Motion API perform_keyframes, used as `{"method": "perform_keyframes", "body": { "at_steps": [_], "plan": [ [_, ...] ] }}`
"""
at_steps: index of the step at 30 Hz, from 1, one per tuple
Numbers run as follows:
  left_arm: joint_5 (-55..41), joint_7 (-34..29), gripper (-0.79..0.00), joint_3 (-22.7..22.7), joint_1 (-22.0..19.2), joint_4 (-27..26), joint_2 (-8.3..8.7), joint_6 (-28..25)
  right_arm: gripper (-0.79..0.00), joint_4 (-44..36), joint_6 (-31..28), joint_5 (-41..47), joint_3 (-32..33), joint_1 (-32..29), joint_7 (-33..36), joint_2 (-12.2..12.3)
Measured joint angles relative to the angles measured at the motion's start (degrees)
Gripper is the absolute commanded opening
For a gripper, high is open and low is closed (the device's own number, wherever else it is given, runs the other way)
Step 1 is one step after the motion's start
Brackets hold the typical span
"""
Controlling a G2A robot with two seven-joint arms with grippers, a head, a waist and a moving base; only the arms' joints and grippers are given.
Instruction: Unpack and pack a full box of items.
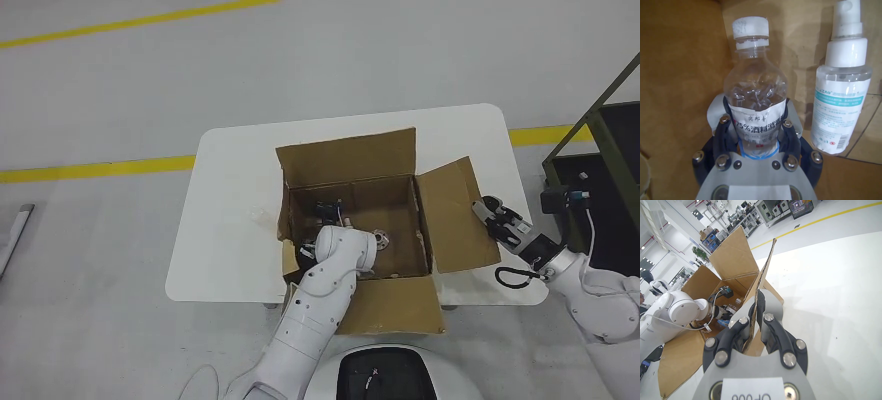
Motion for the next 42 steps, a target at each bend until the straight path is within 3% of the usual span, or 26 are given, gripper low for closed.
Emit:
{"method": "perform_keyframes", "body": {
  "at_steps": [6,12,22,31,42],
  "plan": [
    [-0.3,0.7,-0.785,-0.7,0.5,-1.7,-0.22,-0.7,-0.785,0.0,0.1,0.0,0.1,0.0,0.1,0.0],
    [0.7,-0.9,-0.785,-1.7,2.6,-7.7,-0.12,-2.6,-0.785,-0.1,0.2,-0.3,0.1,0.1,0.2,0.0],
    [2.3,-5.8,-0.785,-3.3,8.6,-27.5,0.33,-8.8,-0.785,0.3,0.7,-0.5,0.0,0.5,0.4,0.0],
    [0.3,-7.3,-0.785,-5.0,9.2,-41.6,-0.04,-11.1,-0.785,0.2,1.3,-0.9,-0.4,0.6,0.3,-0.1],
    [10.1,-7.2,-0.785,-11.6,7.9,-45.8,0.27,-15.9,-0.785,-0.2,1.7,-1.1,-0.1,0.1,-0.5,-0.1]
  ]
}}
